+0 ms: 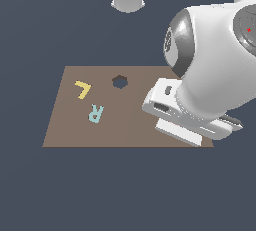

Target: Insert a designated object into the corresponding slot on a board.

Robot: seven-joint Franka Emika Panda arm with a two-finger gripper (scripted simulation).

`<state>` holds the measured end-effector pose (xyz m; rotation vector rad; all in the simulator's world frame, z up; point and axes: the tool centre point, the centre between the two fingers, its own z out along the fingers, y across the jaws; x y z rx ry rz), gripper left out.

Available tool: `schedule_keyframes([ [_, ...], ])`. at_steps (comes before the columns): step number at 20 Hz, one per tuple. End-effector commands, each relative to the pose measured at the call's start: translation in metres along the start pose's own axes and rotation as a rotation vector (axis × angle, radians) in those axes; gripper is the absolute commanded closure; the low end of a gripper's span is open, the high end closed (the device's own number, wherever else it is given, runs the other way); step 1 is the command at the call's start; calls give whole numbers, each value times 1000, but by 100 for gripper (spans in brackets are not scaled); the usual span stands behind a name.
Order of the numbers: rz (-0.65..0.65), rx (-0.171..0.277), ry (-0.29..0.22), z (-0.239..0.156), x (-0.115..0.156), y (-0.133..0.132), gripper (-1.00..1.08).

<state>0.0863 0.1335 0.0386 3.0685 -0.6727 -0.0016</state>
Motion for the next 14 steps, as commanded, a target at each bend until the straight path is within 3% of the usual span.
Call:
schedule_keyframes([
  [1,2,1,0,5,0,0,108],
  [4,4,1,0,9,0,0,108],
  [5,4,1,0,9,0,0,-92],
  [14,4,1,0,9,0,0,-92],
])
